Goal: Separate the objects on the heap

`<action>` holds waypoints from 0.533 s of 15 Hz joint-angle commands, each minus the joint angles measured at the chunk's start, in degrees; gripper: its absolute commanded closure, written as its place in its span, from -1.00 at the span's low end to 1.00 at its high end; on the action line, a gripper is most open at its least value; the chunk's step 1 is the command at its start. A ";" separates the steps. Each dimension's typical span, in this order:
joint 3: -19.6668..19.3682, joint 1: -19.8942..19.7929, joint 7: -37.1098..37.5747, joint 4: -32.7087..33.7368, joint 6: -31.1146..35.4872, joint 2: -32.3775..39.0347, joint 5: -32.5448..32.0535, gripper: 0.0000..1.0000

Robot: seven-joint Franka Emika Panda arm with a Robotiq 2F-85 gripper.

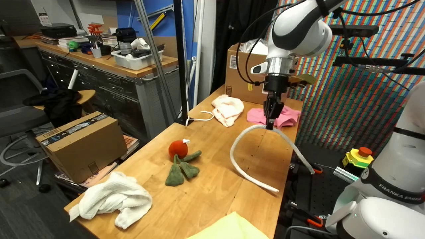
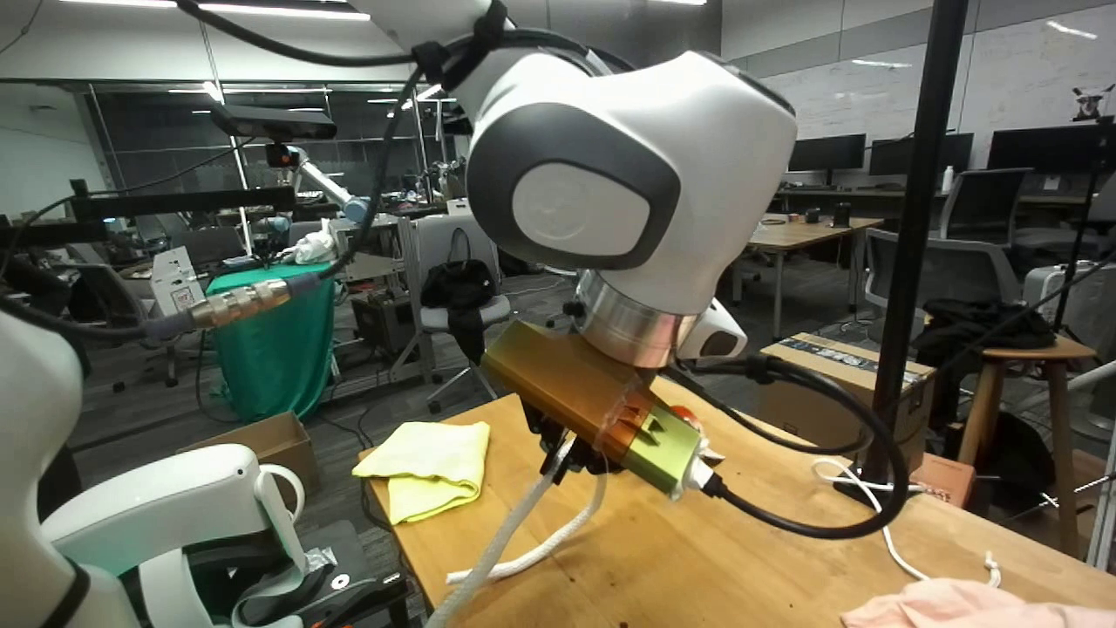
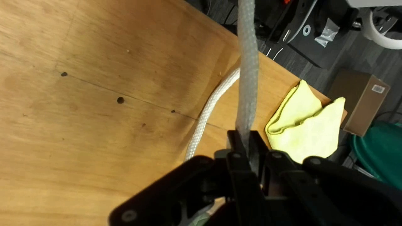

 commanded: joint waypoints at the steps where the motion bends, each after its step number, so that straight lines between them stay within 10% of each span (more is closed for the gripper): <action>1: 2.34 -0.55 1.41 3.08 0.83 5.84 -0.38 0.95; 8: 5.79 -0.85 4.89 5.66 12.68 14.17 3.52 0.95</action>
